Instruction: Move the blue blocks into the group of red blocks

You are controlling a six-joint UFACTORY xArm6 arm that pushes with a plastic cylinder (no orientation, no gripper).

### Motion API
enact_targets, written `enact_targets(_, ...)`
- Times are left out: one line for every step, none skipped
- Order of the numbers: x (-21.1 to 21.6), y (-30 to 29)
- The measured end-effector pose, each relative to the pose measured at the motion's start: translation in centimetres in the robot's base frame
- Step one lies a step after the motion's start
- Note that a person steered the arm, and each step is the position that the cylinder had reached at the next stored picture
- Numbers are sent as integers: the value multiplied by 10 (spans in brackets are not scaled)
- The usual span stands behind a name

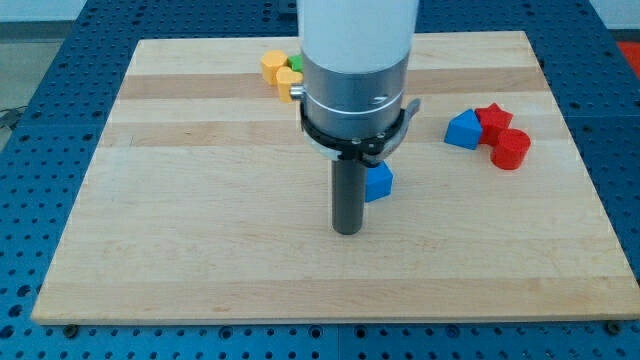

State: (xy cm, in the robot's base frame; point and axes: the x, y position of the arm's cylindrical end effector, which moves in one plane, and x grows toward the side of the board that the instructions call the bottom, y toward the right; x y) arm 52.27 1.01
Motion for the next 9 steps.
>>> enact_targets(-52,11)
enact_targets(-53,12)
enact_targets(-53,28)
enact_targets(-55,86)
enact_targets(-56,142)
enact_targets(-56,166)
enact_targets(-56,165)
enact_targets(-46,156)
enact_targets(-33,100)
